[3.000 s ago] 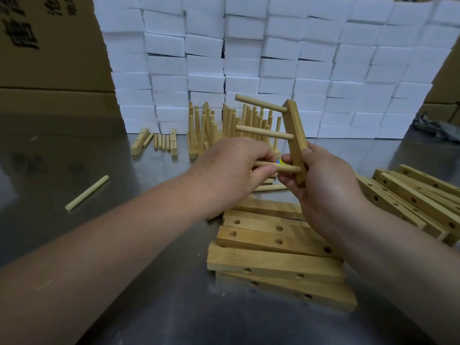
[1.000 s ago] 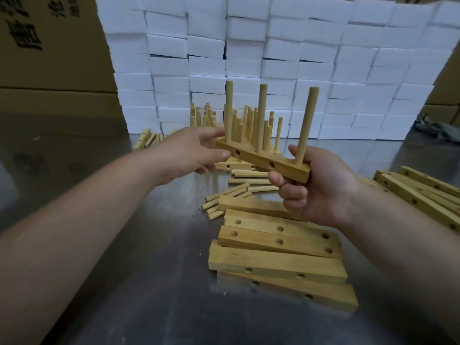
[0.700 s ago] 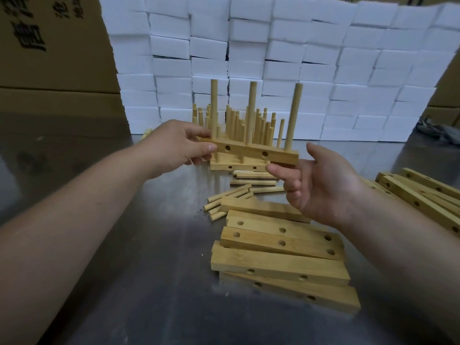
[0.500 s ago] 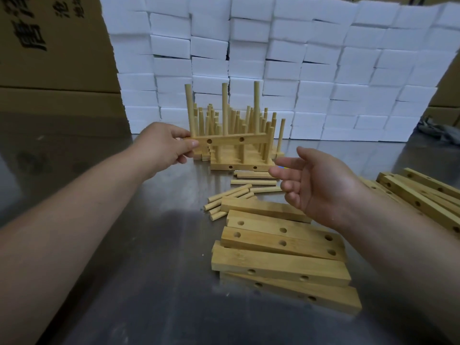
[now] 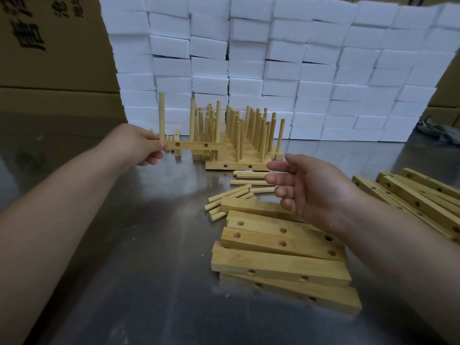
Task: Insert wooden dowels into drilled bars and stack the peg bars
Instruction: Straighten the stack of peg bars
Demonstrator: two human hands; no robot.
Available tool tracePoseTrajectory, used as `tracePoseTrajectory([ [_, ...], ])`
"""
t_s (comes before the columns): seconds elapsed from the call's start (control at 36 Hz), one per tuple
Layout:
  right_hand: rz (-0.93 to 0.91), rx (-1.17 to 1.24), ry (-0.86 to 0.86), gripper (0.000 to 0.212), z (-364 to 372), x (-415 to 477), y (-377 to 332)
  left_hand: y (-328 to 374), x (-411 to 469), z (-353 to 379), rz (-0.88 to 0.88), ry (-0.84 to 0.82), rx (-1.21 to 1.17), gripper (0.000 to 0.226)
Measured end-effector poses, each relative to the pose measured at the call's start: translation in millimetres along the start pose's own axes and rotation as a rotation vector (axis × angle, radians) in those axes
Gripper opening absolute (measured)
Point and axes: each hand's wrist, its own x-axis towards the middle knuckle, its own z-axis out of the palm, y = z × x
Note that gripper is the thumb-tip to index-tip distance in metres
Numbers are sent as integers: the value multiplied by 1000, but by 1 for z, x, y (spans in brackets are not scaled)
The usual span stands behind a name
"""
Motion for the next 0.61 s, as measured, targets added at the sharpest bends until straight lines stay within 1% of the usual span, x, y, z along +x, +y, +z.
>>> tracePoseTrajectory([
  [0.14,0,-2,-5,29,1,0,0,-4,4,-10,-48,-40,-91,24],
  [0.36,6,-17,-23,27,2,-3,1,-14,5,11,-41,-165,-5,17],
  [0.47,-16,-38,-19,27,1,-3,0,-23,8,19,-56,-163,15,20],
  [0.53,-24,-47,-20,27,1,-3,0,-26,9,20,-48,-154,66,25],
  [0.61,-51,-91,-3,25,3,-3,0,-28,9,22,13,-122,214,31],
])
